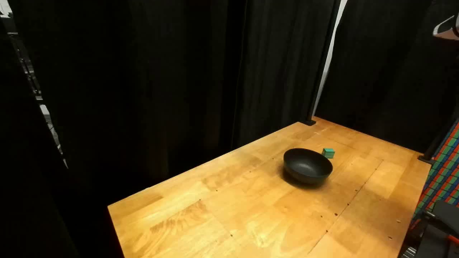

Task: Pick up the green object from the table and put it in the bowl

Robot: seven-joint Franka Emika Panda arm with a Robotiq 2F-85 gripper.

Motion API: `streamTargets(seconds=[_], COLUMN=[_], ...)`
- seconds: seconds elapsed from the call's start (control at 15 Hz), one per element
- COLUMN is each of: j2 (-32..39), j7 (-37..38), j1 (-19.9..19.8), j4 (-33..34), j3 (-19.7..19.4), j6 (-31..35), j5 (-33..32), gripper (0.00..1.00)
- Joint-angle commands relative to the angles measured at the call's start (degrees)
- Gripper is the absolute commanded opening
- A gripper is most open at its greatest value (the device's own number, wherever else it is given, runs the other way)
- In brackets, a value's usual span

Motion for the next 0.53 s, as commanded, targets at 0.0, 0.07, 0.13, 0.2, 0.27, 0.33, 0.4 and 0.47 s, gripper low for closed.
streamTargets(seconds=[0.0, 0.07, 0.13, 0.2, 0.27, 0.33, 0.4, 0.47], j2=[0.2, 0.1, 0.0, 1.2, 2.1, 3.7, 5.6, 8.9], j7=[-0.5, -0.5, -0.5, 1.0, 1.7, 2.7, 3.8, 4.7], j1=[-1.0, -1.0, -1.0, -1.8, -2.1, -2.7, -3.1, -3.4], j4=[0.3, 0.4, 0.5, -2.2, -3.0, -3.0, -3.5, -2.9], j3=[0.9, 0.9, 0.8, 1.7, 1.9, 1.8, 1.8, 1.5], j6=[-0.1, -0.1, -0.1, 8.3, 11.9, 17.5, 22.3, 27.3], j5=[0.5, 0.5, 0.5, 0.1, 0.1, 0.5, 0.6, 0.7], gripper=[1.00, 1.00, 1.00, 1.00, 1.00, 1.00, 1.00, 1.00])
